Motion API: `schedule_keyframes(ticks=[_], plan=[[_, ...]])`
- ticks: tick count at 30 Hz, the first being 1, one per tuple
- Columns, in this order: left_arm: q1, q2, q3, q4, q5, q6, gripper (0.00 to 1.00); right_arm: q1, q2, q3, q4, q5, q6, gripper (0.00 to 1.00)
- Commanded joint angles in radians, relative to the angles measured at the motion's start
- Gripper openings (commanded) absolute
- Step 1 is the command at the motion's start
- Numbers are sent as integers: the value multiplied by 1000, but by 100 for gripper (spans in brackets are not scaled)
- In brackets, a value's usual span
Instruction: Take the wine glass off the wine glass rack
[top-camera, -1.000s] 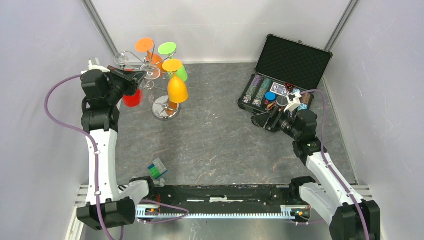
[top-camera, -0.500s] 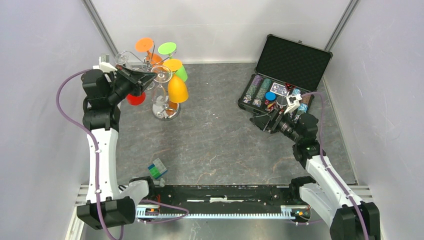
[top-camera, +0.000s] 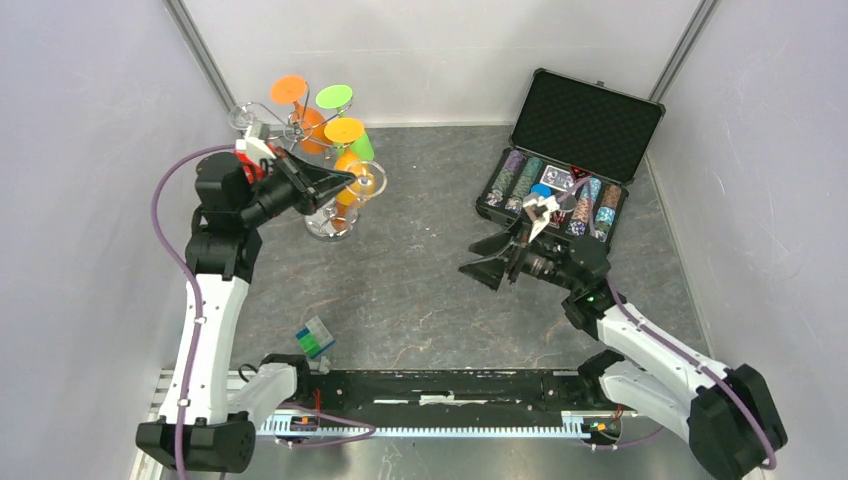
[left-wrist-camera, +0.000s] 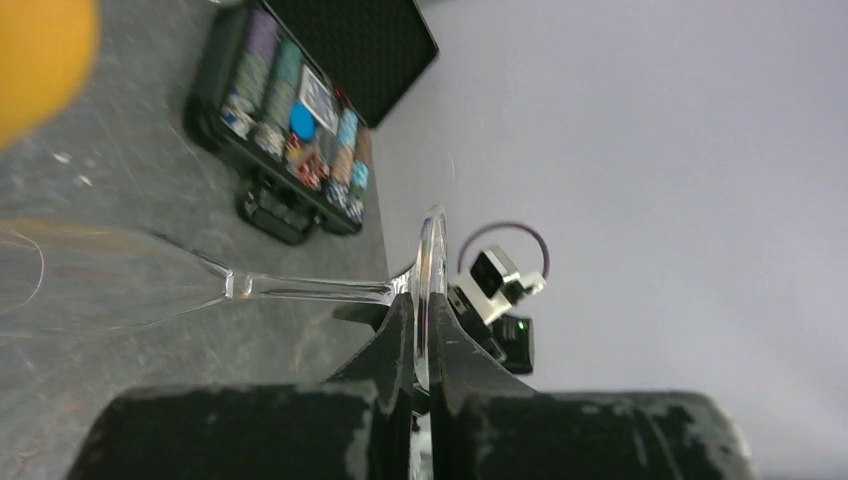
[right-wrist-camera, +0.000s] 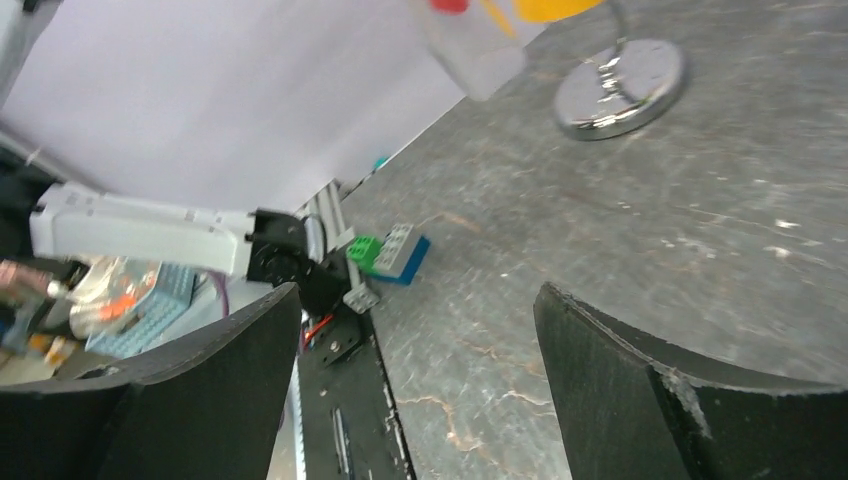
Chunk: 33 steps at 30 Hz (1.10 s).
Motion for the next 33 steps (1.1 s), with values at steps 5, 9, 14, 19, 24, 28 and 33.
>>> schedule_keyframes(ticks=[5,9,14,19,24,28,33], plan=[[-254,-12,-93,258,12,-223,2,169,66,127,156,115,-211,81],[-334,17,-124,295,0,-253,2,174,89,189,143,120,-291,75],[-394,25,-126,319,-30,-287,2,186,119,194,245,73,-385,75],[-445,51,-130,337,-15,-330,2,186,183,203,400,-30,-375,81],[-460,46,-133,337,-18,-338,2,186,238,215,524,-93,-320,78],[-463,41,-133,335,-17,-343,2,186,269,216,585,-105,-275,63],[-465,35,-135,325,-13,-345,2,189,305,222,630,-106,-249,59]])
